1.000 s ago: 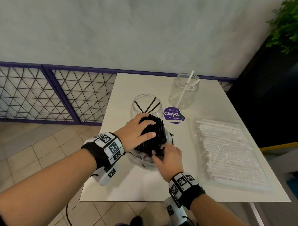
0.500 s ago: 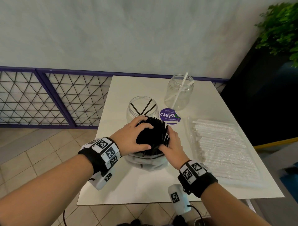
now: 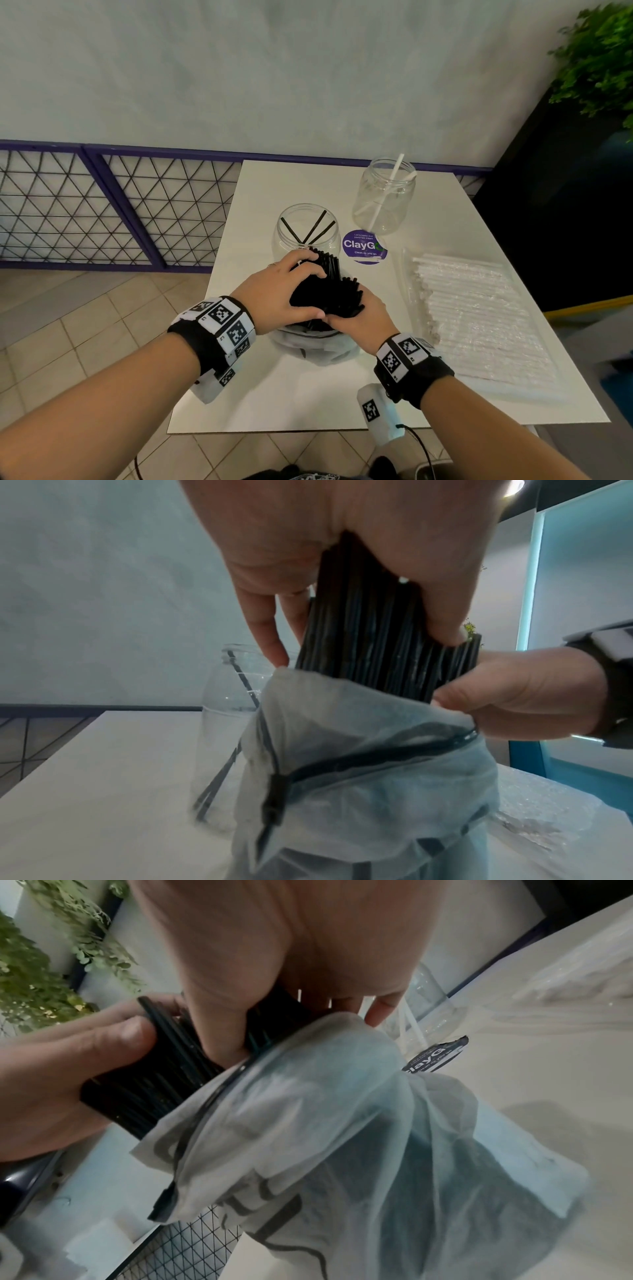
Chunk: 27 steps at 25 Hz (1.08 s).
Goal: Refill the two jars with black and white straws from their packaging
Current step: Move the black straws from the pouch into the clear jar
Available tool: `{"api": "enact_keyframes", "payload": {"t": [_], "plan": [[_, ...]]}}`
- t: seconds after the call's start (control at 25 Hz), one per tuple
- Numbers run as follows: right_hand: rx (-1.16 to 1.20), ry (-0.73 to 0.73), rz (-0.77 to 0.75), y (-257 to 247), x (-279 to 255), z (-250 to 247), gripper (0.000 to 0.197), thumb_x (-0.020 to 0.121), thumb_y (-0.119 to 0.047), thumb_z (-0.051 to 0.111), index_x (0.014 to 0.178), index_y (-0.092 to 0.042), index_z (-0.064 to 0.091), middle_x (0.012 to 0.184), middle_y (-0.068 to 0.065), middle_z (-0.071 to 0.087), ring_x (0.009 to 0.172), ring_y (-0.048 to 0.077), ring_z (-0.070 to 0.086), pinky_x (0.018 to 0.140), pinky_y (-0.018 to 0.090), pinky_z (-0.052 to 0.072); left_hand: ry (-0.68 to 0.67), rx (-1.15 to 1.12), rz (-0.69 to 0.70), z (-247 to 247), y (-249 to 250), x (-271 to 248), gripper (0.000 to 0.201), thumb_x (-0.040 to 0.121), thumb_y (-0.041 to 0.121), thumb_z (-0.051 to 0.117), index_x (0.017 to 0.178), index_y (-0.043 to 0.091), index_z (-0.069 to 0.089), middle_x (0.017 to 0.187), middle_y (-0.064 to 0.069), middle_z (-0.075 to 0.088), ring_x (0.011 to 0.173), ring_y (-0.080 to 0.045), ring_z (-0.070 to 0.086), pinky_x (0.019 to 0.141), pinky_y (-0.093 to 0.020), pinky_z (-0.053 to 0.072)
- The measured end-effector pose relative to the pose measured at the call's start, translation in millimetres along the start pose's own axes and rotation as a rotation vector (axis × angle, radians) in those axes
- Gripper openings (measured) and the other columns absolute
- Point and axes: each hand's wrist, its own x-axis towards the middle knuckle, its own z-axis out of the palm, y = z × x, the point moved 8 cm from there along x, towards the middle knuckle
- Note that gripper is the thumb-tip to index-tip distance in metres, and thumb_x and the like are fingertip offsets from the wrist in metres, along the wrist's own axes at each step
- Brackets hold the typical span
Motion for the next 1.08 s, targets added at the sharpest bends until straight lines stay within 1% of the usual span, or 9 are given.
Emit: {"api": "enact_keyframes", "payload": {"t": [0.12, 0.24, 0.32, 0.48, 0.56, 0.68, 0.88, 1.0, 1.08], "plan": [[0.045, 0.042, -0.019, 6, -6, -2, 0.039, 0.055, -0.050, 0.071, 0.089, -0.039, 0.055, 0.094, -0.005, 0.066, 0.093, 0.017, 0.063, 0.088, 0.044, 0.050, 0.116, -0.067, -0.050, -13, -3, -10, 0.080, 0.064, 0.071, 0.059, 0.134, 0.044, 0.029, 0.143, 0.020, 0.022, 0.118, -0.016, 0.050, 0.094, -0.036, 0.048], [0.053, 0.033, -0.090, -1, -11, -3, 0.025, 0.062, -0.036, 0.073, 0.076, -0.042, 0.053, 0.098, -0.013, 0.051, 0.086, 0.009, 0.059, 0.084, 0.035, 0.049, 0.214, -0.412, -0.196, -10, -25, -29, 0.112, 0.048, 0.064, 0.079, 0.139, 0.051, 0.014, 0.142, 0.023, 0.021, 0.124, -0.006, 0.042, 0.099, -0.030, 0.041], [0.077, 0.013, -0.126, -5, -13, -3, 0.028, 0.064, -0.024, 0.075, 0.078, -0.038, 0.055, 0.108, -0.010, 0.045, 0.088, 0.008, 0.056, 0.086, 0.030, 0.047, 0.150, -0.489, -0.275, 9, -39, -41, 0.135, 0.040, 0.064, 0.084, 0.146, 0.043, 0.003, 0.147, 0.018, 0.023, 0.128, -0.006, 0.039, 0.102, -0.029, 0.037], [0.186, -0.058, -0.114, -8, -13, 4, 0.061, 0.070, -0.011, 0.074, 0.097, -0.060, 0.050, 0.125, 0.006, 0.052, 0.098, 0.013, 0.061, 0.097, 0.036, 0.049, 0.025, -0.496, -0.317, 49, -48, -41, 0.145, 0.034, 0.071, 0.081, 0.149, 0.040, -0.001, 0.145, 0.007, 0.037, 0.130, -0.010, 0.041, 0.113, -0.033, 0.033], [0.160, -0.066, -0.088, -11, -12, 6, 0.049, 0.079, -0.007, 0.069, 0.101, -0.048, 0.052, 0.119, -0.007, 0.056, 0.101, 0.005, 0.057, 0.099, 0.026, 0.044, 0.047, -0.490, -0.316, 57, -46, -34, 0.142, 0.034, 0.072, 0.083, 0.148, 0.041, 0.005, 0.144, 0.003, 0.039, 0.134, -0.012, 0.038, 0.114, -0.040, 0.034], [0.077, -0.008, -0.025, -8, -11, 11, 0.030, 0.076, -0.020, 0.070, 0.101, -0.029, 0.055, 0.107, -0.005, 0.061, 0.097, 0.014, 0.059, 0.095, 0.037, 0.047, 0.049, -0.497, -0.298, 63, -31, -26, 0.132, 0.037, 0.059, 0.086, 0.146, 0.040, 0.016, 0.135, 0.005, 0.040, 0.128, -0.010, 0.037, 0.111, -0.034, 0.033], [-0.100, 0.066, -0.058, -5, -15, 15, 0.045, 0.064, -0.048, 0.062, 0.101, -0.023, 0.057, 0.099, 0.000, 0.057, 0.097, 0.022, 0.051, 0.088, 0.044, 0.047, 0.168, -0.595, -0.308, 66, -36, -33, 0.082, 0.044, 0.053, 0.080, 0.118, 0.045, 0.044, 0.121, 0.009, 0.054, 0.114, -0.010, 0.055, 0.101, -0.037, 0.046], [-0.023, 0.095, -0.048, -6, -13, 3, 0.040, 0.073, -0.031, 0.074, 0.105, -0.027, 0.050, 0.103, -0.002, 0.055, 0.100, 0.020, 0.055, 0.092, 0.037, 0.047, 0.292, -0.661, -0.401, 59, -60, -45, 0.060, 0.051, 0.049, 0.078, 0.107, 0.034, 0.061, 0.104, 0.007, 0.067, 0.101, -0.011, 0.064, 0.094, -0.034, 0.051], [0.159, 0.108, -0.064, -12, -14, -5, 0.046, 0.075, -0.018, 0.078, 0.106, -0.024, 0.044, 0.099, -0.007, 0.062, 0.094, 0.005, 0.062, 0.085, 0.021, 0.050, 0.327, -0.668, -0.467, 54, -72, -49, 0.047, 0.058, 0.039, 0.082, 0.099, 0.022, 0.067, 0.092, 0.007, 0.070, 0.095, -0.013, 0.066, 0.087, -0.030, 0.052]]}}
